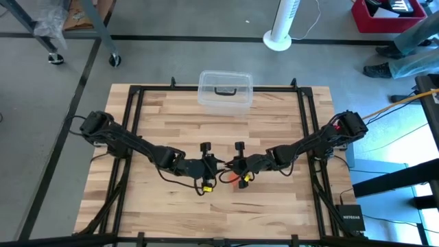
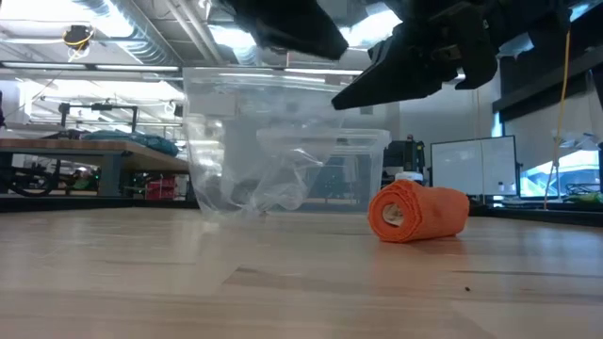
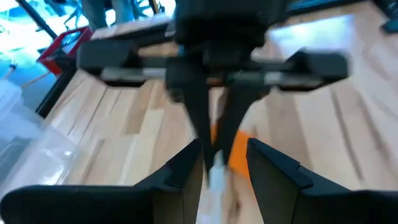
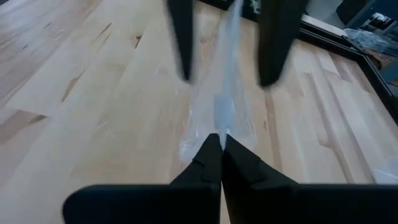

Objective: Roll bandage
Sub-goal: Open the zip bag

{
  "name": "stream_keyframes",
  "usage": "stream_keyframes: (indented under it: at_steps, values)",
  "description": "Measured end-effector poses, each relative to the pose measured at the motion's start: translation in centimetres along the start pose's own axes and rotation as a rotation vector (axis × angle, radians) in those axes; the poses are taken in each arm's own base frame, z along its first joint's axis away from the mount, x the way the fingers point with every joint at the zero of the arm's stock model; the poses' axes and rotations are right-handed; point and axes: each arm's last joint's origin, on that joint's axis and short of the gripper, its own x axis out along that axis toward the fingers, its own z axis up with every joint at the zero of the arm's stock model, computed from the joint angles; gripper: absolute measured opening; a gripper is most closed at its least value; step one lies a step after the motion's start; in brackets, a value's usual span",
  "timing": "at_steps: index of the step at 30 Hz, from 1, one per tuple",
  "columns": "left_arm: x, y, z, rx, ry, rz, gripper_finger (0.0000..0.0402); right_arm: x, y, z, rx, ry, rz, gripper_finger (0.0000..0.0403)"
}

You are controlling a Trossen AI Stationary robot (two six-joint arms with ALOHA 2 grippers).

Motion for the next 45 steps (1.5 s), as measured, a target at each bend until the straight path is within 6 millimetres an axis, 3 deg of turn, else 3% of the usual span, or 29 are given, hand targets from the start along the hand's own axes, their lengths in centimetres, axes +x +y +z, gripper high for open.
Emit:
stream_keyframes:
  at_steps: [7,21,32,41,45]
  values:
    - [1.9,0.1,-1.7,-0.01,0.098,-0.022,0.0115,0.0,0.0,0.0,0.0,0.0,0.004,0.0003]
    - [1.8,0.2,-1.5,-0.019,0.08,-0.022,0.0111,0.0,0.0,0.0,-0.001,0.002,0.004,0.0005]
    - [1.7,0.1,-1.5,-0.005,0.083,-0.026,0.0013,0.0,0.0,0.0,-0.002,0.002,0.004,0.0005]
    - [1.5,0.0,-2.3,0.007,0.163,-0.025,0.0039,0.0,0.0,0.0,-0.002,0.003,0.007,0.0005]
    - [1.2,-0.1,-2.8,0.027,0.209,-0.026,0.0031,0.0,0.0,0.0,-0.004,0.003,0.008,0.0004]
